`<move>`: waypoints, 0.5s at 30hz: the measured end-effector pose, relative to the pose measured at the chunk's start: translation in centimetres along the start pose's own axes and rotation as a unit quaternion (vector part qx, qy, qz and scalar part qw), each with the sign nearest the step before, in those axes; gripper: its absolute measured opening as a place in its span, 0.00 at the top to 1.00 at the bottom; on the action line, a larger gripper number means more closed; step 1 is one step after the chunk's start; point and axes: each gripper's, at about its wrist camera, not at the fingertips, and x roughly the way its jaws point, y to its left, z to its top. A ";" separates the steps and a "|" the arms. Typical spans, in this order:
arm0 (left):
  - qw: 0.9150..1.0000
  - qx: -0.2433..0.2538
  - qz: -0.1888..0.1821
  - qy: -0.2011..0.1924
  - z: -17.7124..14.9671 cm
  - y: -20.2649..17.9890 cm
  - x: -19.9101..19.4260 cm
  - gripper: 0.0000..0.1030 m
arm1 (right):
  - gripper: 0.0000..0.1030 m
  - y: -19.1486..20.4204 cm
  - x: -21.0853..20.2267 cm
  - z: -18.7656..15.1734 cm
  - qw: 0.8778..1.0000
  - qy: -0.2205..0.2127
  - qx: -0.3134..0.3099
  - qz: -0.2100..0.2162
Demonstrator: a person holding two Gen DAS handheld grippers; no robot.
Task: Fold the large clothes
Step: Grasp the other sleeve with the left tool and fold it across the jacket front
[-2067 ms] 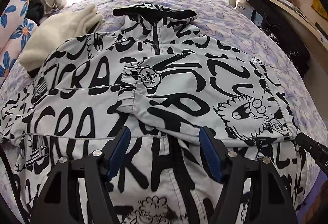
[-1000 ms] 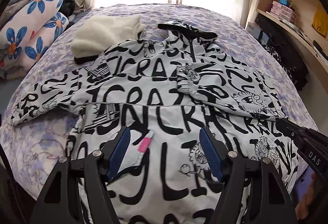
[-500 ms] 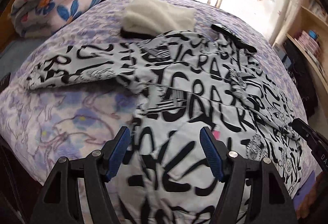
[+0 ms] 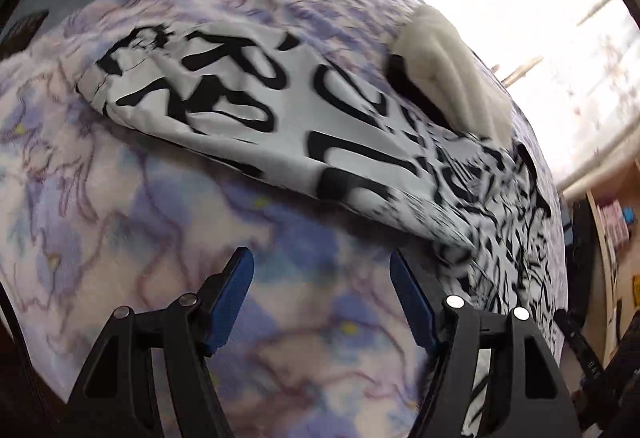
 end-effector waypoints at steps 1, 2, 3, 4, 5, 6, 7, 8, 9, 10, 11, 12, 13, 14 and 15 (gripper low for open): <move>1.000 -0.009 0.000 0.004 0.6 1.0 0.6 0.33 | 0.97 0.4 0.9 0.1 1.000 0.008 0.001 0.004; 1.000 -0.015 -0.009 0.006 1.3 1.9 1.1 0.33 | 0.97 0.6 1.5 0.1 1.000 0.012 0.002 0.006; 1.000 -0.021 -0.018 0.007 1.9 2.5 1.5 0.33 | 0.97 1.0 2.3 0.1 1.000 0.020 0.001 0.006; 0.999 -0.027 -0.025 0.006 2.5 3.1 1.7 0.33 | 0.97 1.4 3.1 0.1 1.000 0.027 0.000 0.005; 0.999 -0.034 -0.039 0.004 3.2 3.8 2.1 0.33 | 0.97 1.6 3.5 0.0 0.999 0.032 -0.001 0.006; 0.998 -0.039 -0.047 0.006 3.7 4.3 2.4 0.33 | 0.97 1.9 4.2 -0.1 0.999 0.040 -0.002 0.007; 0.997 -0.044 -0.057 0.008 4.2 4.7 2.7 0.33 | 0.97 2.1 4.7 -0.3 0.999 0.046 -0.003 0.007; 0.996 -0.049 -0.073 0.005 4.7 5.2 2.9 0.33 | 0.97 2.3 5.2 -0.5 0.999 0.053 -0.004 0.008; 0.995 -0.055 -0.083 0.004 5.1 5.5 3.0 0.33 | 0.97 2.5 5.7 -0.8 0.998 0.061 -0.007 0.008; 0.993 -0.065 -0.098 0.005 5.4 6.1 3.0 0.33 | 0.97 2.6 6.1 -1.0 0.998 0.067 -0.009 0.007; 0.991 -0.073 -0.115 0.003 5.7 6.6 2.9 0.33 | 0.97 2.7 6.4 -1.3 0.997 0.073 -0.011 0.006; 0.989 -0.080 -0.127 -0.002 5.8 7.0 2.8 0.33 | 0.97 2.7 6.7 -1.5 0.997 0.079 -0.013 0.006; 0.986 -0.088 -0.138 -0.010 5.9 7.6 2.5 0.33 | 0.97 2.7 6.9 -1.7 0.996 0.084 -0.014 0.005; 0.986 -0.091 -0.142 -0.016 5.9 8.2 2.1 0.33 | 0.97 2.7 7.2 -2.0 0.996 0.089 -0.014 0.004; 0.986 -0.093 -0.136 -0.019 5.9 8.6 2.0 0.33 | 0.97 2.6 7.4 -2.1 0.996 0.092 -0.013 0.004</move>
